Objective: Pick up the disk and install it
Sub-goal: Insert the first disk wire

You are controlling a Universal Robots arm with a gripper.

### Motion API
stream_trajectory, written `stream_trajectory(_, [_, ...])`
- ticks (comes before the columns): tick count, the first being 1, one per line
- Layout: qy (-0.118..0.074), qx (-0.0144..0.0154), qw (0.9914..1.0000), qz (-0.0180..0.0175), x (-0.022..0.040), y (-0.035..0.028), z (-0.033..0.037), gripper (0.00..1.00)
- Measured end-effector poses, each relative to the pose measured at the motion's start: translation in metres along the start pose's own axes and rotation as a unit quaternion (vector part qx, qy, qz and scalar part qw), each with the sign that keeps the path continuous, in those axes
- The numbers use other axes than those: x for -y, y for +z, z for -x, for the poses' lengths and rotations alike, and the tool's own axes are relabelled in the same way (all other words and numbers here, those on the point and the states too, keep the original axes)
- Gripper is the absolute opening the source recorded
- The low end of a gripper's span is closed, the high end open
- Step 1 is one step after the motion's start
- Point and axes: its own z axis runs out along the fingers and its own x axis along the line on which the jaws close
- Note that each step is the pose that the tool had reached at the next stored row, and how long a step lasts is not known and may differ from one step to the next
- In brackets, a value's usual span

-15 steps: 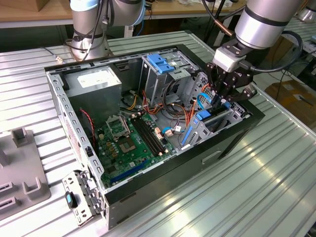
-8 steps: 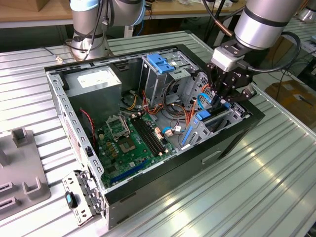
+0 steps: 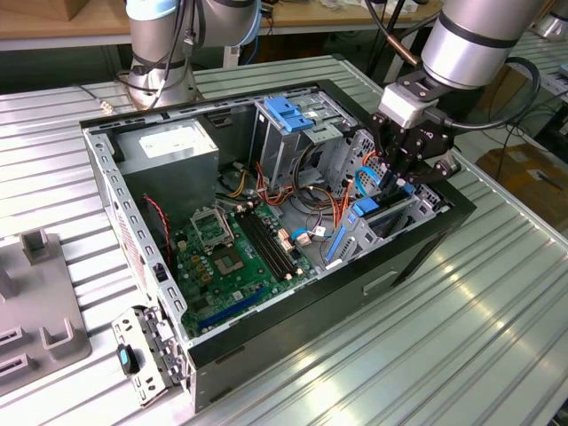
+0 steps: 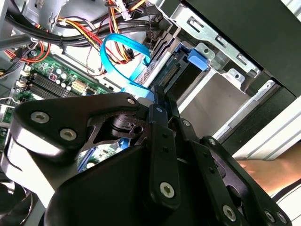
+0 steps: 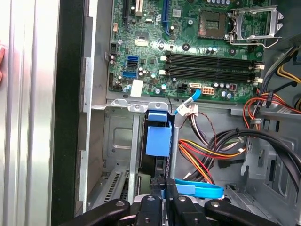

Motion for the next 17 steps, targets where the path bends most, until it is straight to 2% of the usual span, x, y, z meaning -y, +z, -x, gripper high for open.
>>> stream_trajectory(6, [0.000, -0.0002, 1.00000, 0.0000, 0.0005, 0.0012, -0.0001, 0.16])
stream_trajectory(14, [0.000, -0.0004, 1.00000, 0.0001, 0.0001, 0.0073, 0.0000, 0.16])
stream_trajectory(17, [0.000, -0.0001, 1.00000, 0.0000, 0.0001, 0.0078, 0.0000, 0.16])
